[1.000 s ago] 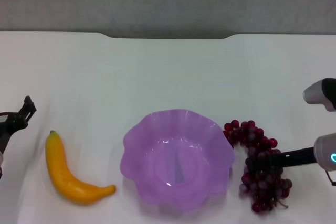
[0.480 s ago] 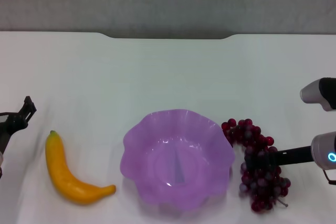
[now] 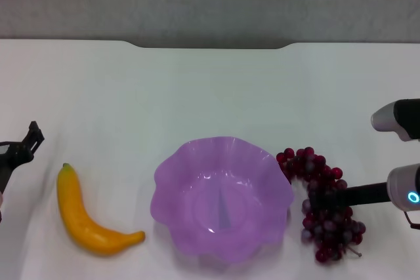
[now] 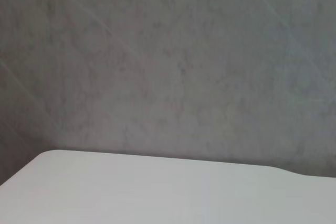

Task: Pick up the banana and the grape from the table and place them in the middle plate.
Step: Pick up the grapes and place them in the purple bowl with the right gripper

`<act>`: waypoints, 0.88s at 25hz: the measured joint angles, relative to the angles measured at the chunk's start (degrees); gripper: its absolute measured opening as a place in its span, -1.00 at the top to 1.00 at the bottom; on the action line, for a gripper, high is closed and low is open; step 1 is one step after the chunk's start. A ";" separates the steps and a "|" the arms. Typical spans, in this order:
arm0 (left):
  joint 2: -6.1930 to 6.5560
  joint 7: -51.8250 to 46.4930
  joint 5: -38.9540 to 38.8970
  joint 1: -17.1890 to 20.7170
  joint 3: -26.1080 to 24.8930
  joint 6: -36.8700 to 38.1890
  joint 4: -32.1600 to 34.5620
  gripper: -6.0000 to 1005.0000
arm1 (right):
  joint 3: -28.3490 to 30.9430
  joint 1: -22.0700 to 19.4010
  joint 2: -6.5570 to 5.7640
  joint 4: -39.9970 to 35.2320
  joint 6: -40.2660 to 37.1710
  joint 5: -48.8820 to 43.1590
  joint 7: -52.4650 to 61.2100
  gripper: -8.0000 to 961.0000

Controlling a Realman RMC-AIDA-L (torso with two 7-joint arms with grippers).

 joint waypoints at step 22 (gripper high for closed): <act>0.15 0.00 0.06 0.76 -1.97 0.08 0.13 -0.75 | -8.90 -3.13 0.23 1.81 -12.99 5.37 -3.57 -0.24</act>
